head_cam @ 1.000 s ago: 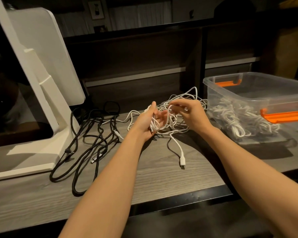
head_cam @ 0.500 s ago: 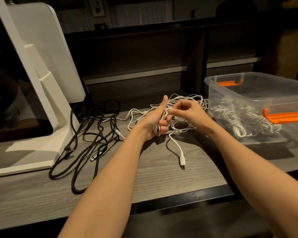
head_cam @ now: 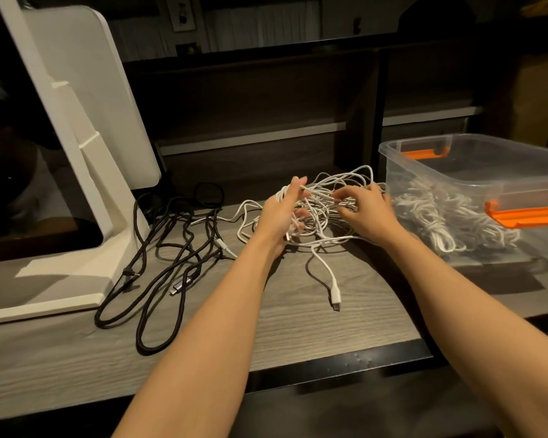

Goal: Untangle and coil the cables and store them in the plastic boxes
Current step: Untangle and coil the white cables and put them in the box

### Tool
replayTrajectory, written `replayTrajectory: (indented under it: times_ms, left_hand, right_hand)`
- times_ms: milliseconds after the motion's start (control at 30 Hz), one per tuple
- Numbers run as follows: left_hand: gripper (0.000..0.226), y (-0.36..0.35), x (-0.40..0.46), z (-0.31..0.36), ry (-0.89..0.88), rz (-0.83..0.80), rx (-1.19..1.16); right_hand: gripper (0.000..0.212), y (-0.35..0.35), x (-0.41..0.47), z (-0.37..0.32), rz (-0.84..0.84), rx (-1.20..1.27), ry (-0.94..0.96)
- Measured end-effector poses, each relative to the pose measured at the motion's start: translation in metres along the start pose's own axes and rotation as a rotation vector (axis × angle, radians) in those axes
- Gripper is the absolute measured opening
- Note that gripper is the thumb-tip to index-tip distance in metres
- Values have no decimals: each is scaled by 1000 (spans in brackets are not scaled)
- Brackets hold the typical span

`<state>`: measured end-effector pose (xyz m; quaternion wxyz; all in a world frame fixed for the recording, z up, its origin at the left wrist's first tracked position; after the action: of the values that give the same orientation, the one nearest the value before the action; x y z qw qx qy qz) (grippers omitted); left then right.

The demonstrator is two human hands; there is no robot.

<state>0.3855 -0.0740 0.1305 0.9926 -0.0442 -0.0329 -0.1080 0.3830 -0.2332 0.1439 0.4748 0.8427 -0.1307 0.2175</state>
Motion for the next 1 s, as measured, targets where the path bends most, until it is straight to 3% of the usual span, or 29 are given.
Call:
replayTrajectory:
  times_ms: [133,267,400,500,667,867,1000]
  left_hand:
    - [40,-16,-5,12,-15,-135,-239]
    - [50,-7,-2,2,124,-74,-535]
    - [55,7,-2,-16,251,39,-344]
    - [56,15,-2,-15,231,76,-149]
    - [65,-4,-3,-5,147,-60,206]
    - [67,-26,-8,-9,176,-264,265]
    - [85,-34,-7,-10,166,-355,207]
  right_hand:
    - [32,-10,4,9,-32,-19,-15]
    - [14,2,2,11,68,-12,18]
    - [15,19,-3,-12,194,31,156]
    - [14,42,-10,-34,312,177,294]
    - [15,43,-20,-66,322,192,432]
    - [23,36,-15,-52,287,191,277]
    - [23,32,-13,-45,260,269,190]
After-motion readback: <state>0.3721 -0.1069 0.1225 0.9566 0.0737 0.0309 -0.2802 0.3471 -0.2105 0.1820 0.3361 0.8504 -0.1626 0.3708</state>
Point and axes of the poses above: each hand's wrist, its own x-axis towards the middle knuckle, its own y-axis out of the back of the hand, z = x × y, the point moved 10 cm from there along x, towards the middle knuckle, and after that the axes turned 2 degrees about y, right-handed, at the moved point
